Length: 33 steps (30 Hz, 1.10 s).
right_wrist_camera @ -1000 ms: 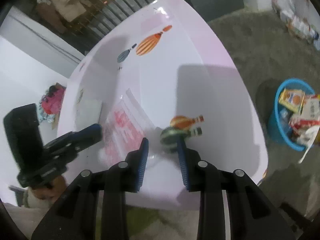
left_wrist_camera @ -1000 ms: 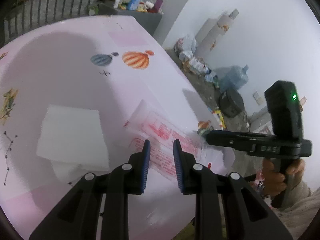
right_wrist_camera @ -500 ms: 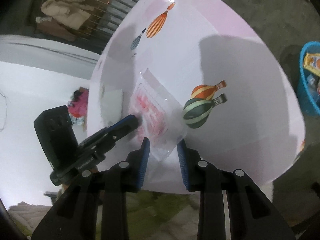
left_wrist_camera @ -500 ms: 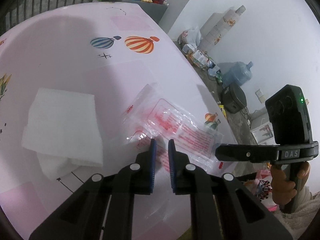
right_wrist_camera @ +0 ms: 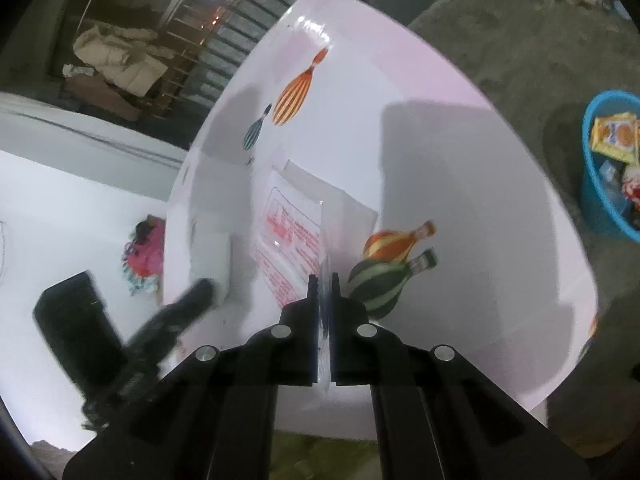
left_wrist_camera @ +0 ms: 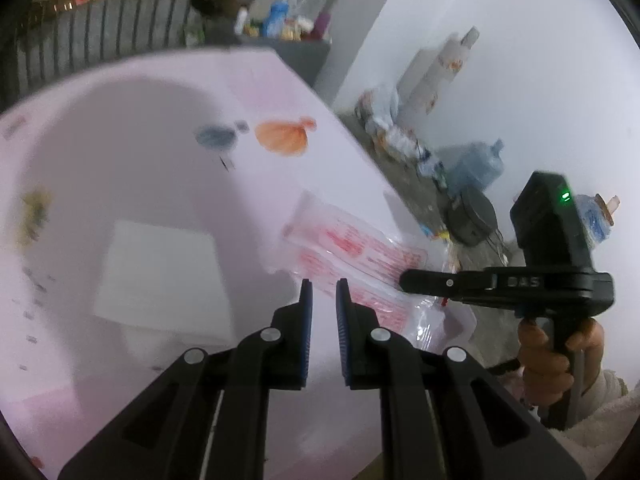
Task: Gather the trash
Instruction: 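Grasp the white tissue with the left tool while the right tool grasps the clear red-print bag, then lift the tissue with the left tool while the right tool lifts the clear bag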
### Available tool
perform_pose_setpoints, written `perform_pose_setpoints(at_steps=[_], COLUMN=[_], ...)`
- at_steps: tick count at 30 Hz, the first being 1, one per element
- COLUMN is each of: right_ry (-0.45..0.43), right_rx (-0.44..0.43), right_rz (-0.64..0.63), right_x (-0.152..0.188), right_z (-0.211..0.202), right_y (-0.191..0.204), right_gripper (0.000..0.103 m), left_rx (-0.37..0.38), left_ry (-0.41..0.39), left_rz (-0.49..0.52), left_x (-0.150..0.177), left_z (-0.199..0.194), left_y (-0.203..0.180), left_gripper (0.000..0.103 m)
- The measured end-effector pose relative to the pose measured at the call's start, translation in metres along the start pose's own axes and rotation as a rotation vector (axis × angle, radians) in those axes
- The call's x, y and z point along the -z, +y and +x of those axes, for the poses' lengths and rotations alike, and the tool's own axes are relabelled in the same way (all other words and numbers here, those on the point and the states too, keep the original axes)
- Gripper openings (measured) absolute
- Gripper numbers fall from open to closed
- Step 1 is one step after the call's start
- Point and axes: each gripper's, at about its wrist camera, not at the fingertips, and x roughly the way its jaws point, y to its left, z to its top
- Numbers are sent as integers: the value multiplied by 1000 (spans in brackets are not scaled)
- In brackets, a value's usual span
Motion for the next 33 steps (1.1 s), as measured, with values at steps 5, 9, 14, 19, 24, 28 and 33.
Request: perform_pose_setpoints(at_steps=[5, 9, 14, 19, 24, 28, 33], right_ry=[-5, -4, -3, -4, -4, -4, -4], right_rx=[-3, -13, -17, -17, -18, -18, -18], right_rz=[24, 32, 32, 34, 33, 33, 34], right_x=[-2, -2, -1, -1, -2, -2, -2], right_z=[3, 5, 3, 2, 2, 2, 2], right_y=[-6, -5, -5, -6, -6, -6, -6], right_gripper=[2, 2, 2, 3, 3, 3, 3], left_rx=[-158, -216, -235, -248, -264, -292, -316], left_ry=[-87, -56, 11, 52, 49, 47, 45], left_rz=[97, 130, 96, 60, 55, 48, 44], left_x=[1, 6, 14, 19, 18, 15, 14], left_z=[-24, -15, 0, 8, 8, 10, 11], left_y=[0, 6, 18, 26, 26, 26, 29], left_gripper=[47, 50, 50, 50, 50, 40, 29])
